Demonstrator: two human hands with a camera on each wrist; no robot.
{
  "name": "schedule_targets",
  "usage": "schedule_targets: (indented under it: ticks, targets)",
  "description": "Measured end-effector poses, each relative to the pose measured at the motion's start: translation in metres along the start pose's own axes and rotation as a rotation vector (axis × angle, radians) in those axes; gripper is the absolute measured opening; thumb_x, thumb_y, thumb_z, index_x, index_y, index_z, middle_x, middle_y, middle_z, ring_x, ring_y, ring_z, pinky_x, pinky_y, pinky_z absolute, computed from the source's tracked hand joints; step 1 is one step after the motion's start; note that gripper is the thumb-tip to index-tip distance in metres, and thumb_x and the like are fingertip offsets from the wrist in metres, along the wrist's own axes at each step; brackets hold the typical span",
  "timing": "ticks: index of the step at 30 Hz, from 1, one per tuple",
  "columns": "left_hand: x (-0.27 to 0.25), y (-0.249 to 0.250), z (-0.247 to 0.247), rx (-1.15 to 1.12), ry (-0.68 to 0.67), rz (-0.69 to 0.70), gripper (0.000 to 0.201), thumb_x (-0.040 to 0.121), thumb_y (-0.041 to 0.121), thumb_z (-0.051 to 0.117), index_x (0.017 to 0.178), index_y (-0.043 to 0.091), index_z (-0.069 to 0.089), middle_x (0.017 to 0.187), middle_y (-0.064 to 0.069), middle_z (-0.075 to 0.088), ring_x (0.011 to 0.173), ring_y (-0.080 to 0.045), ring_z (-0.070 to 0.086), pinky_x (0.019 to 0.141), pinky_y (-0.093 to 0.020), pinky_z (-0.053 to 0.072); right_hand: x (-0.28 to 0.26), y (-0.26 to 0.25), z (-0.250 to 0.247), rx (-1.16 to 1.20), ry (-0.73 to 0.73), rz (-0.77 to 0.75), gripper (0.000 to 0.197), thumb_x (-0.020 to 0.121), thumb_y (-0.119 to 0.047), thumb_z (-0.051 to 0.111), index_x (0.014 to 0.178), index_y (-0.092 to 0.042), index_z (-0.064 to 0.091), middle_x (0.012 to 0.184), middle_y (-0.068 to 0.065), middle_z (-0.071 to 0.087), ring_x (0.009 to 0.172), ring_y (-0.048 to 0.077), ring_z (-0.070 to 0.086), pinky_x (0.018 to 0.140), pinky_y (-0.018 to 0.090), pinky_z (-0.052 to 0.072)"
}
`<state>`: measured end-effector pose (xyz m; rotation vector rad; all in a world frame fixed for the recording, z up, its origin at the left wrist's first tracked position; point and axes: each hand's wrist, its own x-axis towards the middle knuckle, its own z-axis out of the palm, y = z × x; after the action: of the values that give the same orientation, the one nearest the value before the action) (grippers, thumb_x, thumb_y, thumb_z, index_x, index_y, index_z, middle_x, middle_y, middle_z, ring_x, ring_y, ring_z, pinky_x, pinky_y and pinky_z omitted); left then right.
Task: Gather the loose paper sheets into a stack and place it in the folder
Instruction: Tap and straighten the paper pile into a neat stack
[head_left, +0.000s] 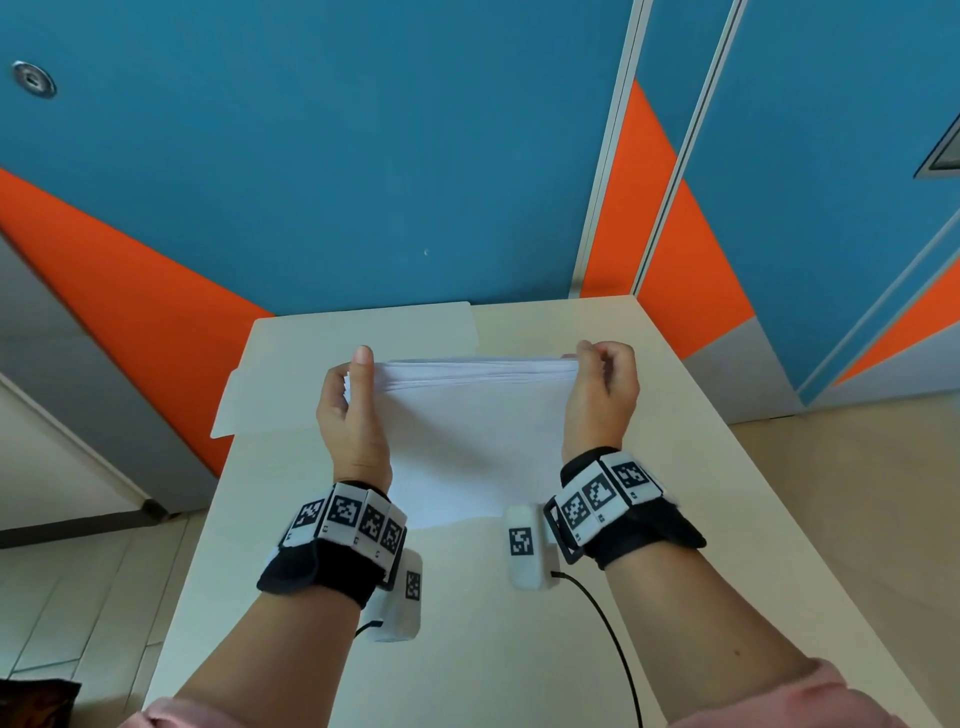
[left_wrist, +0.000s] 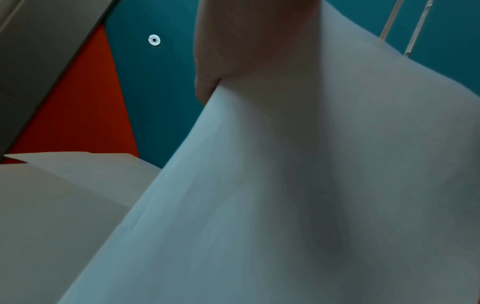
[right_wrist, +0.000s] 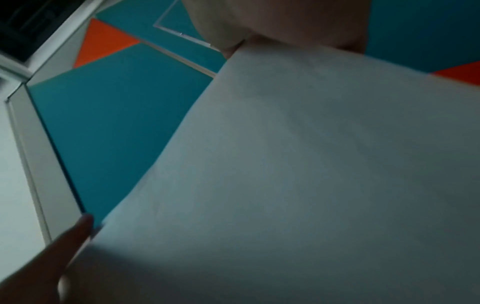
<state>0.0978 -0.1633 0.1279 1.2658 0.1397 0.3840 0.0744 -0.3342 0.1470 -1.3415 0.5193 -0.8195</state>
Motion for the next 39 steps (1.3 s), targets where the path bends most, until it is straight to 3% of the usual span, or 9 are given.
schedule_targets:
  ticks: [3, 7, 12, 18, 26, 29, 32, 35, 39]
  targets:
    - [-0.003, 0.0, 0.006, 0.041, 0.039, 0.022, 0.033, 0.079, 0.05, 0.053, 0.065, 0.022, 0.044, 0.063, 0.012, 0.04, 0.057, 0.001, 0.039, 0.061, -0.015, 0.032, -0.002, 0.002, -0.004, 0.01, -0.056, -0.027, 0.012, 0.093, -0.018, 0.051, 0.081, -0.018, 0.052, 0.07, -0.008, 0.048, 0.058, -0.006, 0.043, 0.062, 0.009, 0.037]
    - [-0.002, 0.0, 0.009, 0.088, 0.067, 0.031, 0.018, 0.076, 0.034, 0.059, 0.065, 0.024, 0.049, 0.063, 0.005, 0.044, 0.063, -0.015, 0.041, 0.063, -0.027, 0.037, -0.005, 0.004, -0.006, 0.016, -0.091, 0.013, 0.016, 0.085, -0.022, 0.063, 0.08, -0.029, 0.049, 0.069, -0.008, 0.037, 0.065, 0.006, 0.039, 0.064, 0.016, 0.036]
    - [-0.003, 0.005, 0.014, 0.085, 0.108, 0.07, 0.029, 0.087, 0.033, 0.06, 0.064, 0.021, 0.045, 0.061, 0.008, 0.041, 0.05, 0.001, 0.039, 0.054, -0.012, 0.032, -0.005, 0.005, -0.007, 0.022, -0.084, 0.022, 0.014, 0.087, -0.016, 0.059, 0.078, -0.023, 0.052, 0.061, -0.006, 0.038, 0.054, 0.003, 0.036, 0.053, 0.01, 0.034]
    - [0.005, 0.002, 0.007, 0.081, 0.115, 0.037, 0.019, 0.081, 0.032, 0.053, 0.066, 0.022, 0.049, 0.069, 0.005, 0.043, 0.07, -0.013, 0.038, 0.066, -0.025, 0.032, -0.004, 0.004, -0.009, 0.061, -0.119, 0.03, 0.015, 0.089, -0.014, 0.054, 0.08, -0.026, 0.053, 0.068, 0.002, 0.049, 0.053, -0.004, 0.045, 0.062, 0.011, 0.039]
    - [0.009, 0.004, -0.001, 0.102, -0.117, 0.02, 0.025, 0.078, 0.042, 0.06, 0.095, 0.026, 0.053, 0.082, 0.006, 0.047, 0.068, -0.001, 0.046, 0.067, -0.018, 0.037, -0.004, 0.002, -0.013, 0.079, -0.255, 0.139, 0.004, 0.079, -0.033, 0.057, 0.082, -0.034, 0.058, 0.086, 0.001, 0.059, 0.085, 0.019, 0.055, 0.09, 0.041, 0.047]
    - [0.014, -0.006, -0.018, 0.161, -0.301, -0.049, 0.06, 0.058, 0.041, 0.07, 0.111, 0.036, 0.043, 0.099, -0.001, 0.052, 0.078, -0.011, 0.055, 0.074, -0.024, 0.048, 0.0, 0.003, -0.026, 0.032, -0.434, 0.122, 0.028, 0.075, -0.041, 0.064, 0.101, -0.038, 0.055, 0.104, -0.007, 0.056, 0.099, 0.008, 0.055, 0.093, 0.026, 0.047]
    - [0.019, -0.02, -0.038, 0.206, -0.445, -0.212, 0.078, 0.048, 0.028, 0.081, 0.119, 0.016, 0.05, 0.109, -0.001, 0.066, 0.097, -0.018, 0.065, 0.08, -0.032, 0.052, 0.003, 0.012, -0.043, 0.031, -0.638, 0.214, 0.06, 0.075, 0.0, 0.072, 0.12, -0.03, 0.047, 0.109, -0.009, 0.058, 0.092, -0.004, 0.06, 0.075, 0.009, 0.05]
    - [0.013, -0.022, -0.039, 0.229, -0.464, -0.262, 0.033, 0.062, 0.012, 0.08, 0.093, 0.011, 0.066, 0.081, 0.007, 0.076, 0.077, -0.009, 0.07, 0.076, -0.033, 0.048, -0.002, 0.02, -0.047, -0.211, -0.65, 0.275, 0.037, 0.073, 0.004, 0.073, 0.093, -0.024, 0.062, 0.097, -0.002, 0.067, 0.089, 0.015, 0.065, 0.08, 0.027, 0.056]
    - [0.017, -0.006, -0.028, 0.137, -0.435, -0.175, 0.017, 0.079, -0.002, 0.064, 0.085, 0.014, 0.066, 0.074, 0.012, 0.075, 0.07, -0.004, 0.069, 0.068, -0.024, 0.053, 0.004, 0.009, -0.038, -0.137, -0.581, 0.195, 0.026, 0.075, -0.002, 0.074, 0.08, -0.025, 0.062, 0.085, -0.008, 0.066, 0.077, 0.005, 0.064, 0.068, 0.013, 0.052]
